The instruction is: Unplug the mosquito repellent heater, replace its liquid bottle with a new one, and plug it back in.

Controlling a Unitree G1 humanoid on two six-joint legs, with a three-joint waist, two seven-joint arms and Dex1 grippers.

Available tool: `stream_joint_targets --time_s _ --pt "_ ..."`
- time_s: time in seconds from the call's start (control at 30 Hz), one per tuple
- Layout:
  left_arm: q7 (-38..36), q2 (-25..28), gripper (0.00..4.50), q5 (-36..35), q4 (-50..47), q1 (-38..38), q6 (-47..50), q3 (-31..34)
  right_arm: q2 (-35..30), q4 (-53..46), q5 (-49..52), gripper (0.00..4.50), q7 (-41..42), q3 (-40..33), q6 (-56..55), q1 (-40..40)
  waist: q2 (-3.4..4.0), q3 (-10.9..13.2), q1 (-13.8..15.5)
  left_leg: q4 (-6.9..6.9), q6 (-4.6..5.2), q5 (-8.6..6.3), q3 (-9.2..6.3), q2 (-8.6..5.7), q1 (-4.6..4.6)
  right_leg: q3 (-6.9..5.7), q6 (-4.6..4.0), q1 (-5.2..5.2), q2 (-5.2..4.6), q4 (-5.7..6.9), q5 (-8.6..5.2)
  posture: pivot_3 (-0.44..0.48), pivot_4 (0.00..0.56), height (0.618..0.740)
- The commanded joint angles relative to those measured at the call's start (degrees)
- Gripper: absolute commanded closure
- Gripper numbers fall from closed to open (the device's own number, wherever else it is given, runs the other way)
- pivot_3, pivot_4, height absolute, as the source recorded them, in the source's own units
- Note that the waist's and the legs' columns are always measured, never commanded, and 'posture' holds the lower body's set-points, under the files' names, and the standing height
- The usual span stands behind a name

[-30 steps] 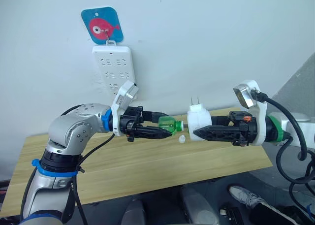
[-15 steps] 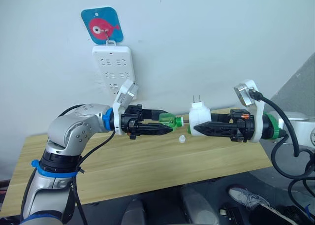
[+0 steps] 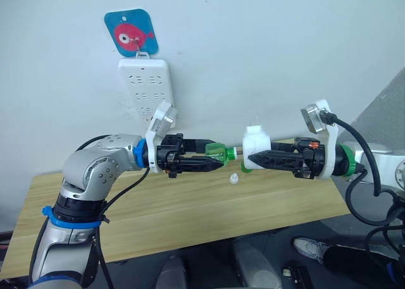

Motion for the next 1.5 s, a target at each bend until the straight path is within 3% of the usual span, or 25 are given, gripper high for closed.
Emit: stream_joint_targets --time_s 0.03,0.67,1.5 --pt "0.0 -0.7 2.19 -2.7 -2.4 -0.7 0.5 1.3 2.0 -0.8 1.9 1.51 -1.7 -0.7 -1.9 -0.7 0.0 0.0 0.0 0.0 0.0 0.0 0.0 0.0 0.0 0.0 0.0 0.0 0.0 0.01 0.0 -0.203 0.111 0.736" --pt "-4.3 2.8 2.19 -1.3 -0.7 -1.1 1.1 1.9 0.6 0.3 4.0 1.51 1.7 -1.0 0.8 -0.3 0.02 0.0 0.0 0.01 0.0 0.0 -0.01 0.0 0.01 -0.01 -0.01 0.0 0.01 0.03 0.0 -0.2 0.109 0.736" --pt "-4.0 0.4 2.19 1.9 0.5 -2.7 -2.7 -0.9 1.7 0.3 1.7 1.51 2.9 0.7 1.5 -1.9 0.02 0.0 0.1 0.01 0.0 0.0 -0.02 -0.01 0.0 -0.01 0.0 0.0 0.01 0.02 0.0 -0.194 0.119 0.736"
